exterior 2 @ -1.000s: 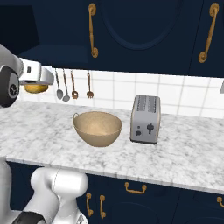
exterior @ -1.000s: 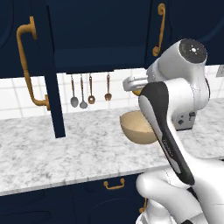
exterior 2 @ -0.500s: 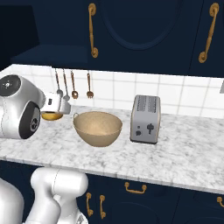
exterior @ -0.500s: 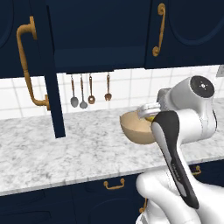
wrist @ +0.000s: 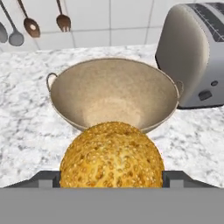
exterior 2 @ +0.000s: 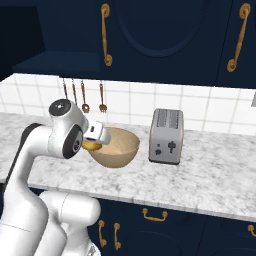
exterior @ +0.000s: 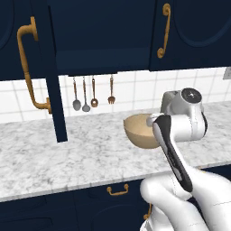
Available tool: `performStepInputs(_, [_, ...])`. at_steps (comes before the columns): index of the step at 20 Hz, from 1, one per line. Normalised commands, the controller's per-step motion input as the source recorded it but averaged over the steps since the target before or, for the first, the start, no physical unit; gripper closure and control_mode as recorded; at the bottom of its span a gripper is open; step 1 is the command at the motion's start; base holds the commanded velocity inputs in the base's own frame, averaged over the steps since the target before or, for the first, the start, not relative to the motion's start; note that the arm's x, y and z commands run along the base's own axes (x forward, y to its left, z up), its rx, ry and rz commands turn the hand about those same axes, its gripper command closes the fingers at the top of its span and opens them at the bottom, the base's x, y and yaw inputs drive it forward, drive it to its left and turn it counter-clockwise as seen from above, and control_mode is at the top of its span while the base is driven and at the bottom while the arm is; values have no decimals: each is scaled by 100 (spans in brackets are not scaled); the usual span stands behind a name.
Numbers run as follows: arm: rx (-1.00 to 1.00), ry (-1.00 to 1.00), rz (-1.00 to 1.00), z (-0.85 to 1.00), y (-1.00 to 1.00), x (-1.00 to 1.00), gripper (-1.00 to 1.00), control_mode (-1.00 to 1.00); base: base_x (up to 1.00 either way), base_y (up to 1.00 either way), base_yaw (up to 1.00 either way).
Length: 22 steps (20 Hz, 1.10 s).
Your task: Open the cabinet, pick up the bread from the cabinet and place it in the basket. Then move the basket to the dining counter.
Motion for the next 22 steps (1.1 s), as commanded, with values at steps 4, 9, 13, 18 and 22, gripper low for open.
performStepInputs(4, [0, 26, -20, -6, -15, 80, 100, -100, 0, 0, 0])
performStepInputs(9, [0, 27, -11, -21, -1, 65, 100, -100, 0, 0, 0])
performStepInputs(13, [3, 9, 0, -49, -8, 60, 100, -100, 0, 0, 0])
performStepInputs(18, [1, 11, 0, -52, -7, 61, 100, -100, 0, 0, 0])
performStepInputs(22, [1, 7, 0, -51, -11, 46, 100, -100, 0, 0, 0])
